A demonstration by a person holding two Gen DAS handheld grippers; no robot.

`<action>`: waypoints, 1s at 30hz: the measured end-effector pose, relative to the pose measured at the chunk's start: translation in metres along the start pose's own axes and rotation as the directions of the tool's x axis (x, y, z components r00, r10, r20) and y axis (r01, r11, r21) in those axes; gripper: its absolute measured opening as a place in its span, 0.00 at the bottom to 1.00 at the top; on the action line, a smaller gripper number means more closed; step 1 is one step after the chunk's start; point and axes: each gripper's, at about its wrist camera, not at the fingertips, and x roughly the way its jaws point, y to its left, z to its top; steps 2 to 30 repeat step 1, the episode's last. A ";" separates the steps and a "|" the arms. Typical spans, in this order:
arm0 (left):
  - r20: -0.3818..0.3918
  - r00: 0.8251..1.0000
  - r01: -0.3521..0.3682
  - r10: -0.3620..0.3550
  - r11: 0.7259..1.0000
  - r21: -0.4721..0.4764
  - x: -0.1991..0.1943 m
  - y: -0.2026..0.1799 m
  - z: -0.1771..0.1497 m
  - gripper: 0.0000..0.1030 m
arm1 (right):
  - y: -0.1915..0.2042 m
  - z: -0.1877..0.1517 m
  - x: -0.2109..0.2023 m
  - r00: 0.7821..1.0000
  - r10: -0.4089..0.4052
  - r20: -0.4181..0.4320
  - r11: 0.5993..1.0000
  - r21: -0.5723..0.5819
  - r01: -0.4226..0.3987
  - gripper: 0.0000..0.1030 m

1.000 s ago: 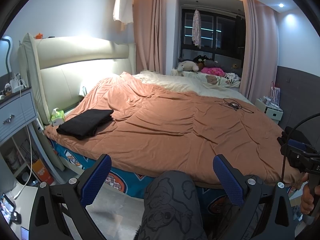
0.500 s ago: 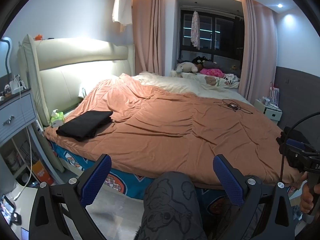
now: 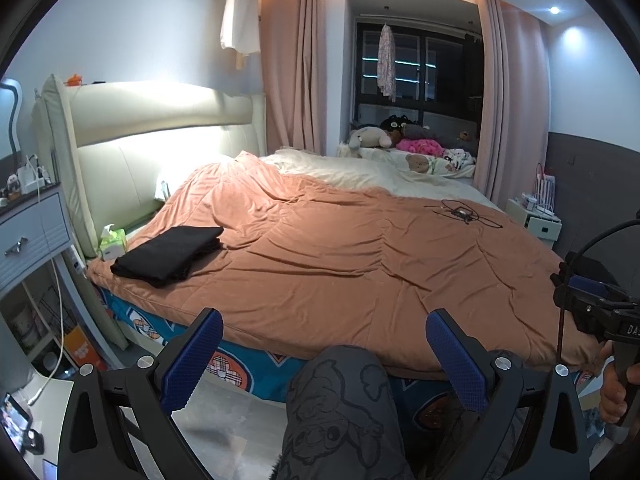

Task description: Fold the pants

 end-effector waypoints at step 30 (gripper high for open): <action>0.004 1.000 -0.003 0.003 1.000 0.001 -0.001 -0.001 -0.001 1.00 | 0.000 0.000 0.000 1.000 0.000 0.000 1.000 -0.001 0.000 1.00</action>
